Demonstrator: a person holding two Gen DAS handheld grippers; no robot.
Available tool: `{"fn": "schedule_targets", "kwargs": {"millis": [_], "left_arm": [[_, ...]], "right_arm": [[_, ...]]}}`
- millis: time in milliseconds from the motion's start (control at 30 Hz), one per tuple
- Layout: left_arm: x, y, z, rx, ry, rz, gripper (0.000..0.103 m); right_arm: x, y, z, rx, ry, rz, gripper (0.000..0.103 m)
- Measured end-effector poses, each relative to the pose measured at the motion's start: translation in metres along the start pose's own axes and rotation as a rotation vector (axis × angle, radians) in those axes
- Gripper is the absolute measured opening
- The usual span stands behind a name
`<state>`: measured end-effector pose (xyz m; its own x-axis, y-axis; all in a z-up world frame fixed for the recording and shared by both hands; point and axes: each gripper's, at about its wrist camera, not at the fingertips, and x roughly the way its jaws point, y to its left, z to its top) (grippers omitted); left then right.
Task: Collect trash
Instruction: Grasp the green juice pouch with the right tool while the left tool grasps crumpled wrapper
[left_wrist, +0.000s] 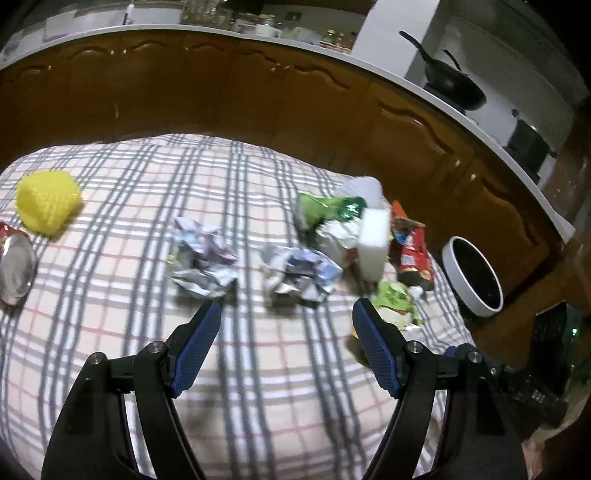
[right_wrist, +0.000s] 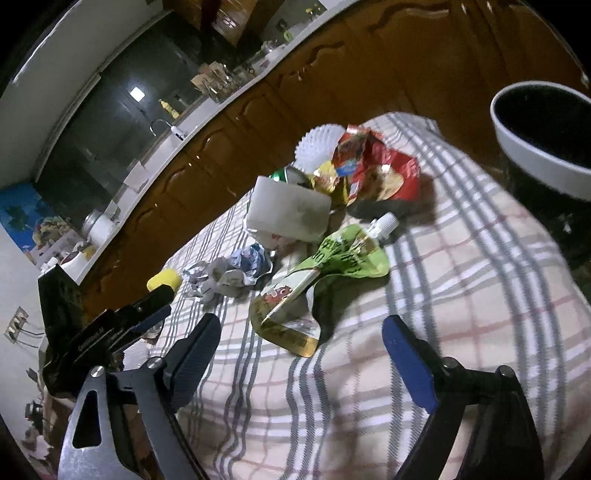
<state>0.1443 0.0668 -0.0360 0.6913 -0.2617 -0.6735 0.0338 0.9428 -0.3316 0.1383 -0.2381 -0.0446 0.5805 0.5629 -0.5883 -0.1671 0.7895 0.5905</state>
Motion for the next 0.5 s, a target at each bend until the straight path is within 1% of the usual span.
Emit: {"fn": "schedule_targets", "kwargs": {"millis": [100, 267, 333, 433, 500], "left_arm": [[0.005, 0.010, 0.006, 0.005, 0.004, 0.048, 0.075], [0.025, 0.027, 0.021, 0.013, 0.014, 0.124, 0.076], [0.034, 0.033, 0.027, 0.011, 0.015, 0.142, 0.076], [0.052, 0.042, 0.033, 0.007, 0.040, 0.159, 0.076], [0.063, 0.046, 0.034, 0.003, 0.057, 0.164, 0.075]], "right_arm": [[0.011, -0.001, 0.002, 0.025, 0.031, 0.021, 0.075], [0.031, -0.004, 0.009, 0.069, 0.064, 0.024, 0.068], [0.038, -0.005, 0.011, 0.089, 0.073, 0.031, 0.067], [0.050, -0.008, 0.016, 0.120, 0.079, 0.037, 0.066], [0.057, -0.009, 0.018, 0.134, 0.082, 0.037, 0.059]]}}
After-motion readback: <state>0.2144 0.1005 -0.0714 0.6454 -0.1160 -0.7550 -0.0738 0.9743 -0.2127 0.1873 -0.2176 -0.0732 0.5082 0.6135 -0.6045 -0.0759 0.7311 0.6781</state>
